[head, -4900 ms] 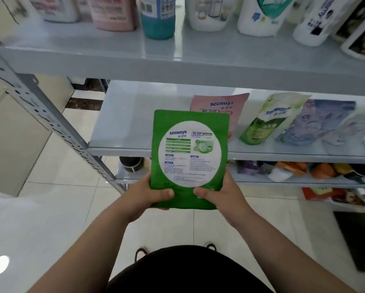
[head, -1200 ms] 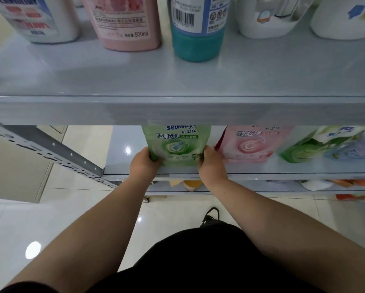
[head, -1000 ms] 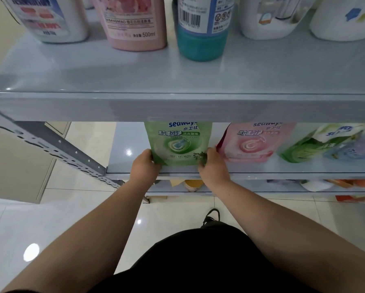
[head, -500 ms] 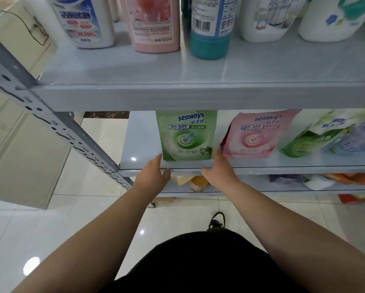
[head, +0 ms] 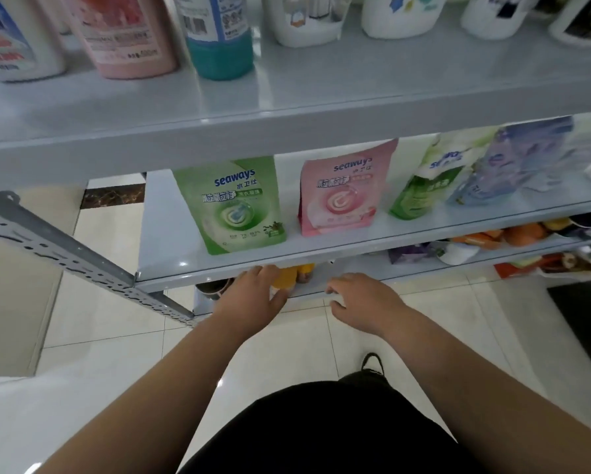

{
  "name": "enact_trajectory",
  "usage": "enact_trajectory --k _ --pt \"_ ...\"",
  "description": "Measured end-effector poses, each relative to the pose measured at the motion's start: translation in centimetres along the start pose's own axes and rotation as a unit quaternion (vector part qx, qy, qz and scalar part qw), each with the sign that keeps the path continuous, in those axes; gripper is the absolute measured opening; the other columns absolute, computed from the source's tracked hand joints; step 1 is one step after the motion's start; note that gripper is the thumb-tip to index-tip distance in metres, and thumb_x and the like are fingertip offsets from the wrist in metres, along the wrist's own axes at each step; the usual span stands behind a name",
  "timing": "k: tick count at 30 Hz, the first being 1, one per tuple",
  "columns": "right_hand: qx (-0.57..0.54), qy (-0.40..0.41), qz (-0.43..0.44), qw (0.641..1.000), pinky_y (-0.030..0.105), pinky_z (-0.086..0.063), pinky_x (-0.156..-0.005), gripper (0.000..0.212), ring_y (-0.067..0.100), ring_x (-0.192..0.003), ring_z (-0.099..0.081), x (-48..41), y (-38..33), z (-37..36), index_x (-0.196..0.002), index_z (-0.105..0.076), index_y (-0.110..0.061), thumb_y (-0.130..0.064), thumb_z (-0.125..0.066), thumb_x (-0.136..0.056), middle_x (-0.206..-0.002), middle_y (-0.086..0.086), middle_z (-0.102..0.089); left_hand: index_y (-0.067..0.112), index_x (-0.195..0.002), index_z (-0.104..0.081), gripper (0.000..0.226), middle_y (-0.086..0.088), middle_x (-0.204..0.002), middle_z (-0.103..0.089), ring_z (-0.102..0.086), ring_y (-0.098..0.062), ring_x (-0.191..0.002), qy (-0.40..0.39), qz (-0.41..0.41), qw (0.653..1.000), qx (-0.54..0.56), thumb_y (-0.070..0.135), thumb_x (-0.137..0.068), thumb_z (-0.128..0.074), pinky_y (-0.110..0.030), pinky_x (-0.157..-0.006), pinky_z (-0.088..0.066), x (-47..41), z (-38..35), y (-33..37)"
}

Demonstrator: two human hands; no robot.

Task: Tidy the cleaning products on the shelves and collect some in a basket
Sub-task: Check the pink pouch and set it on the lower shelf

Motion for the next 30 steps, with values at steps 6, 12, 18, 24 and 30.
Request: enact_trajectory --k 6,12,18,24,30 --pt "0.007 -0.004 0.04 0.999 0.031 -0.045 -0.081 0.032 0.02 -0.116 -0.058 0.7 5.7 3.0 -0.13 -0.062 -0.026 -0.036 -0.054 -0.1 -0.126 -0.001 -0.062 0.014 -0.156 -0.031 0.068 -0.016 -0.153 -0.038 -0.052 -0.038 -0.128 0.124 0.043 0.99 0.058 0.026 -0.097 -0.063 -0.047 -0.098 -0.047 -6.2 2.5 8.1" --pt "0.025 -0.04 0.089 0.995 0.028 -0.033 -0.075 0.028 0.019 -0.114 -0.058 1.2 11.5 5.7 -0.125 -0.062 -0.028 -0.036 -0.053 -0.1 -0.125 -0.004 -0.063 -0.001 -0.151 -0.041 0.072 -0.033 -0.145 -0.043 -0.039 -0.054 -0.137 0.354 -0.022 0.927 -0.121 0.011 -0.085 -0.068 -0.062 -0.118 -0.031 -10.4 5.6 14.6" --pt "0.015 -0.078 0.117 0.99 0.03 -0.043 -0.08 0.026 0.019 -0.114 -0.061 1.6 15.5 7.4 -0.123 -0.063 -0.026 -0.033 -0.052 -0.1 -0.126 -0.002 -0.065 0.014 -0.138 -0.059 0.049 -0.014 -0.131 -0.065 -0.058 -0.04 -0.121 0.284 0.027 0.933 -0.22 0.016 -0.09 -0.065 -0.063 -0.118 -0.027 -13.3 6.5 17.1" --pt "0.011 -0.09 0.129 0.987 0.029 -0.042 -0.079 0.025 0.017 -0.109 -0.061 1.7 16.7 7.7 -0.121 -0.064 -0.026 -0.033 -0.052 -0.101 -0.122 -0.003 -0.065 0.01 -0.111 -0.062 0.019 -0.012 -0.099 -0.062 -0.059 -0.035 -0.085 0.233 0.017 0.946 -0.223 0.009 -0.092 -0.058 -0.042 -0.067 -0.045 -13.3 6.4 18.4" --pt "-0.034 -0.052 0.101 0.993 0.028 -0.047 -0.085 0.022 0.014 -0.112 -0.061 1.6 15.6 7.7 -0.119 -0.065 -0.024 -0.031 -0.055 -0.1 -0.12 -0.007 -0.065 0.014 -0.118 -0.052 0.037 -0.001 -0.074 -0.048 -0.045 -0.026 -0.058 0.19 0.032 0.943 -0.273 -0.006 -0.087 -0.055 -0.034 -0.06 -0.031 -12.5 6.1 19.0"
Point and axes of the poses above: each hand's wrist, its own x-axis away from the middle knuckle, its own z-axis out of the back of the hand, y = z × x, the point moved 3 cm from there along -x, towards the middle knuckle
